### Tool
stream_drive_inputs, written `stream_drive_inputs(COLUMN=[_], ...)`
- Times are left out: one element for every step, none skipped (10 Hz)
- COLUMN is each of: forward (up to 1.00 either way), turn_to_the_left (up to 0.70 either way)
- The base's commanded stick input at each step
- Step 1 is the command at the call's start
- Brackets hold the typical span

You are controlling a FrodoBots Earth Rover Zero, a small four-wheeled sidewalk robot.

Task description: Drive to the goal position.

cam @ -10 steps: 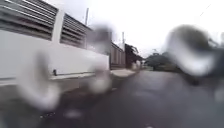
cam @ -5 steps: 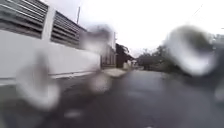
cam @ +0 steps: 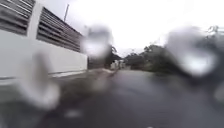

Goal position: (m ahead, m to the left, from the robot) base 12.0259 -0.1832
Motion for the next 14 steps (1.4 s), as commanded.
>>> stream_drive_inputs(forward=[0.0, 0.0, 0.0, 0.49, 0.7, 0.7, 0.7, 0.7, 0.7, 0.7, 0.7, 0.7, 0.7, 0.7], turn_to_the_left=[-0.7, -0.7, -0.7, -0.46, -0.35, -0.35, -0.3, -0.13, 0.0, 0.0, 0.0, 0.0, 0.0, 0.0])
